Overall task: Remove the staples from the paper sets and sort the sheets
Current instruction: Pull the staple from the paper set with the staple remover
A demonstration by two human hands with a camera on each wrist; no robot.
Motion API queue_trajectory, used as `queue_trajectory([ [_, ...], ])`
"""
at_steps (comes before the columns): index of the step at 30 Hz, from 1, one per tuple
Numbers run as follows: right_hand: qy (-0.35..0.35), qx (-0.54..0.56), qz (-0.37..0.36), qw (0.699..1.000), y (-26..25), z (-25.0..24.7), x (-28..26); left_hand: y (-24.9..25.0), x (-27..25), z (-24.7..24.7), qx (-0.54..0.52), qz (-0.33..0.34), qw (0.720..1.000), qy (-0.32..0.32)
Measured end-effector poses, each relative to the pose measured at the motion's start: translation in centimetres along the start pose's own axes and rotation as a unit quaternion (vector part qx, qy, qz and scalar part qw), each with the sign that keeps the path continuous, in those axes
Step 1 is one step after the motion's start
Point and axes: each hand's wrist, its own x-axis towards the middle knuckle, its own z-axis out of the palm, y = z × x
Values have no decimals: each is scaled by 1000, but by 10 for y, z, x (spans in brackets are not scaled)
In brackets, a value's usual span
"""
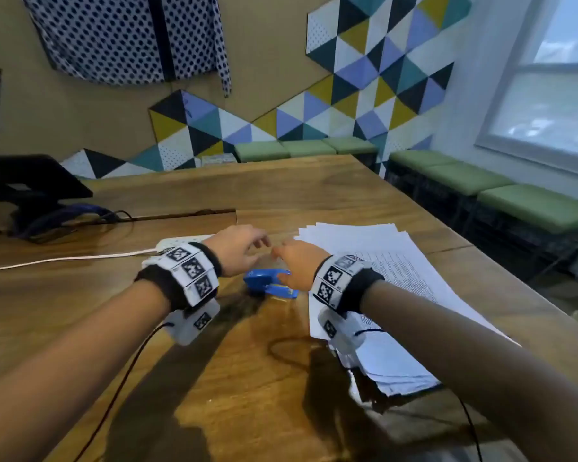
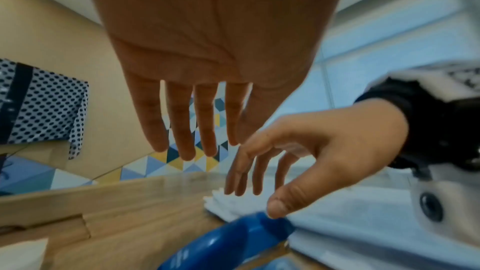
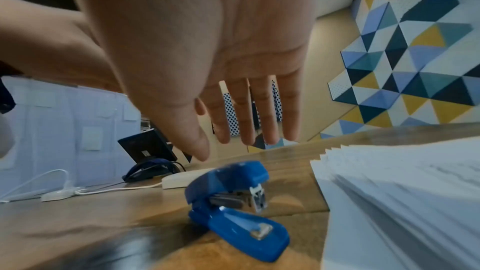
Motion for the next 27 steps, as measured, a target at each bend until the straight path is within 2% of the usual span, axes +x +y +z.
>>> queue_trajectory([
  [6, -77, -5, 53, 996, 2, 14, 29, -16, 54, 23, -8, -38, 997, -62],
  [10, -98, -25, 22, 995, 7, 20, 29, -25, 84, 31, -2, -23, 996, -81],
  [14, -98, 19, -4, 995, 17, 6, 6, -29, 112, 28, -22, -1, 996, -81],
  [17, -69, 83, 0, 994, 32, -13, -18, -31, 131, 21, -45, 0, 997, -63],
  [21, 18, 121, 16, 992, 69, -28, -47, -21, 149, 33, -49, 18, 996, -69],
  [24, 61, 102, 68, 991, 103, -27, -59, -8, 162, 57, -48, 33, 994, -90],
  [27, 50, 74, 144, 986, 131, -18, -67, 6, 172, 78, -39, 32, 992, -112],
])
